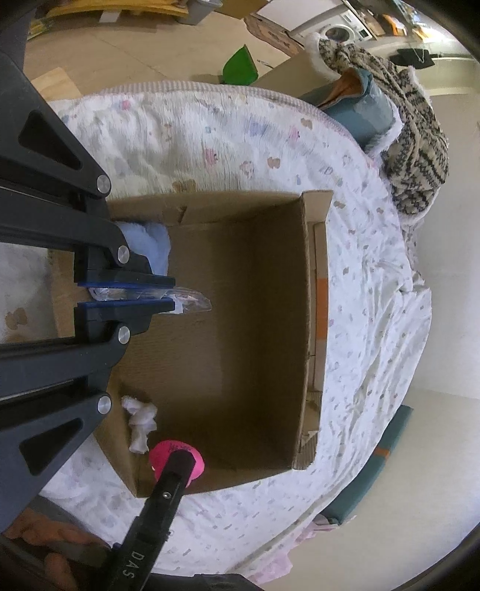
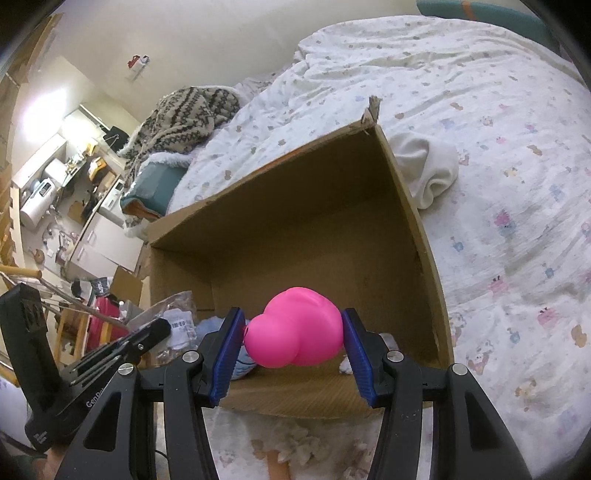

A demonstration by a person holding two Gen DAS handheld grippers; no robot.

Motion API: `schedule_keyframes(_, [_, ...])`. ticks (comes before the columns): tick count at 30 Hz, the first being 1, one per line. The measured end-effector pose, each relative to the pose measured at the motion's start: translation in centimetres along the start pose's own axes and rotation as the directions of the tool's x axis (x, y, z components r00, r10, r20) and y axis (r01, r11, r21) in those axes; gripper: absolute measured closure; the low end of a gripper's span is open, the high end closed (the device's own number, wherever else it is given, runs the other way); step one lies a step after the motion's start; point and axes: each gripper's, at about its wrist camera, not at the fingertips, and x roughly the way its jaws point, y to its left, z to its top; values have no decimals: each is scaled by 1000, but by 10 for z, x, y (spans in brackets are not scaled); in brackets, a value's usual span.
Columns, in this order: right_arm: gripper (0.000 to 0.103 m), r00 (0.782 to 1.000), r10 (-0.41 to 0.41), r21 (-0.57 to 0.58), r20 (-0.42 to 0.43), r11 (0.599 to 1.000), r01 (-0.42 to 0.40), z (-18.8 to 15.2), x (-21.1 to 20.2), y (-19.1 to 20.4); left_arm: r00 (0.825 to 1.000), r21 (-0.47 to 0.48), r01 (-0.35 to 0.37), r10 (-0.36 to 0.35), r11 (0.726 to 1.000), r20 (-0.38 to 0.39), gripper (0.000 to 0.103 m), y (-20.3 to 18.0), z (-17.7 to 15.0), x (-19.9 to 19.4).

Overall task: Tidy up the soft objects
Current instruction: 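Carry the plastic bag with the left tool into the box while the right tool carries the pink duck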

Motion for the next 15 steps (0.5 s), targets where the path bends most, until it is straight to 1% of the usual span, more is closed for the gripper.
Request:
schedule_keyframes(10, [46, 998, -33, 16, -49, 999, 34, -4, 21, -12, 1000, 29, -8, 8, 1000, -8, 98, -7, -4, 28])
schedule_keyframes(15, [46, 994, -78, -4, -71, 997, 78, -7, 30, -12, 1000, 47, -2, 2, 999, -16, 98, -8, -8, 36])
